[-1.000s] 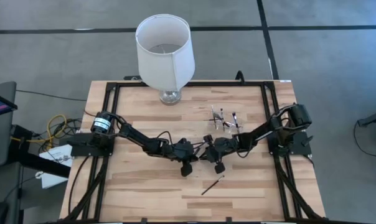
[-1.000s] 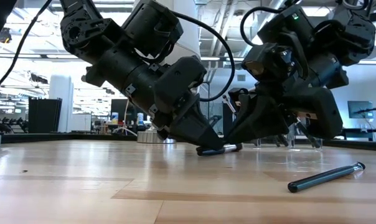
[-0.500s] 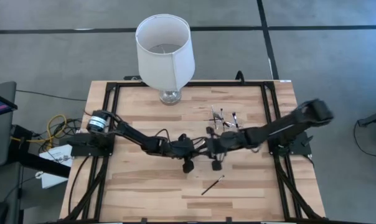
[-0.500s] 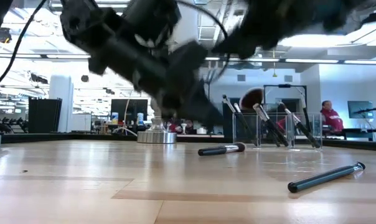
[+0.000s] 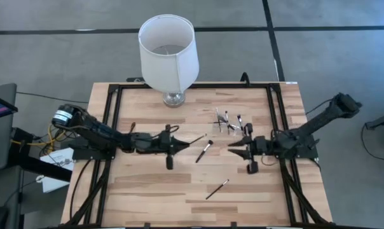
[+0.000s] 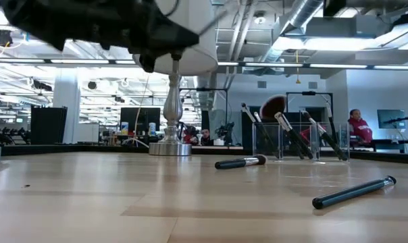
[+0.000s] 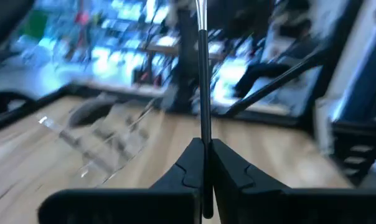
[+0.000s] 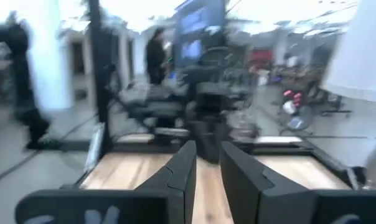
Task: Pick & Place Makeup Supplies
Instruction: Put the black makeup brush into the transparent organizer
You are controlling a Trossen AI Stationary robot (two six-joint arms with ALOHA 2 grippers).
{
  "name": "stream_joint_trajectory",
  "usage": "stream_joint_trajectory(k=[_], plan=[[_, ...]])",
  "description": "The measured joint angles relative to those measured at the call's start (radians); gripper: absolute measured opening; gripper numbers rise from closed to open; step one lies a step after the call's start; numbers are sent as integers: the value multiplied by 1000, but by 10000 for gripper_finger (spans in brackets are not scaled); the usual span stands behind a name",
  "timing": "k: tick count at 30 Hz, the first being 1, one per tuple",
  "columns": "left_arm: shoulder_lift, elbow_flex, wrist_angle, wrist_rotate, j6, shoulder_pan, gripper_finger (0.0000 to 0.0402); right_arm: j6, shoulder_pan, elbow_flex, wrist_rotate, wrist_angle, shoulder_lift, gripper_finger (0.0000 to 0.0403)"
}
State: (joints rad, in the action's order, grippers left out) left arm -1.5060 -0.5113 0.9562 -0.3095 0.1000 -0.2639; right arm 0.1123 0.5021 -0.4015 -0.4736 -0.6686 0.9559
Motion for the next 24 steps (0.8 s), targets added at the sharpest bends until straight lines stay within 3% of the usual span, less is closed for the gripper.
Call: stream_joint_trajectory(k=[3,5,13,17,24], plan=[[-45,52,207,32,-19,-20,13,-59,-44,76,-1,-266,95,64],[-72,52,267,52,-21,-28,12,-99,-81,76,27,-320,173,64],[-185,-19,279,72,-21,-31,12,-69,-192,-110,145,-320,475,64],[-197,-27,287,74,10,-40,12,-25,-211,-189,240,-319,550,64],[-185,-32,288,66,-16,-76,13,-20,-231,-255,327,-306,569,64]])
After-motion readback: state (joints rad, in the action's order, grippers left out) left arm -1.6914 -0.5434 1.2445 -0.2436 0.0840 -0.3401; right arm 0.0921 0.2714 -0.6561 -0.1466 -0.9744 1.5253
